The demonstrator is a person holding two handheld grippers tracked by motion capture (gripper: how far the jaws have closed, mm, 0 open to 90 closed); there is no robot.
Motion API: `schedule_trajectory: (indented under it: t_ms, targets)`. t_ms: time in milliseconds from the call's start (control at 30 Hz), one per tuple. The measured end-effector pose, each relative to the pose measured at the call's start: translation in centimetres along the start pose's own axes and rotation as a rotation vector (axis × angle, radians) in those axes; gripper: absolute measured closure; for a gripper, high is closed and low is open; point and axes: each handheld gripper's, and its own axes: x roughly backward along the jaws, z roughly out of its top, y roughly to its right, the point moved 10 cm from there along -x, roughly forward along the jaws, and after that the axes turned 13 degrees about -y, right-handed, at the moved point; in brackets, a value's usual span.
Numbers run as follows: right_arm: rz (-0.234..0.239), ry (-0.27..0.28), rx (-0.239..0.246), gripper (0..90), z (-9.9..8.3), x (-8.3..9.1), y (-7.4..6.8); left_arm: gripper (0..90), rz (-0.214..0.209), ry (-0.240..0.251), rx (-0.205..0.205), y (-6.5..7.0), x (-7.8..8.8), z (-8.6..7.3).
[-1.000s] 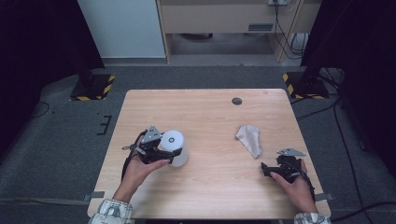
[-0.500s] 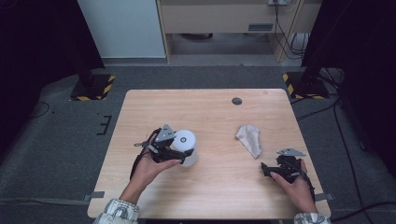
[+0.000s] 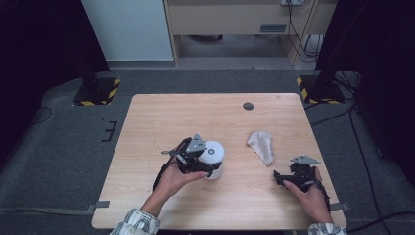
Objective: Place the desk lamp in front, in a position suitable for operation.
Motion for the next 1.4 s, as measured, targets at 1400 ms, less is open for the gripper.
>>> schedule_trajectory:
  t_ms: [1400]
  targets:
    - [0.001,-0.001,0.0,0.8,0.0,0.0,0.0,2.3,-0.133,0.019,-0.027,1.6,2.0,-3.9]
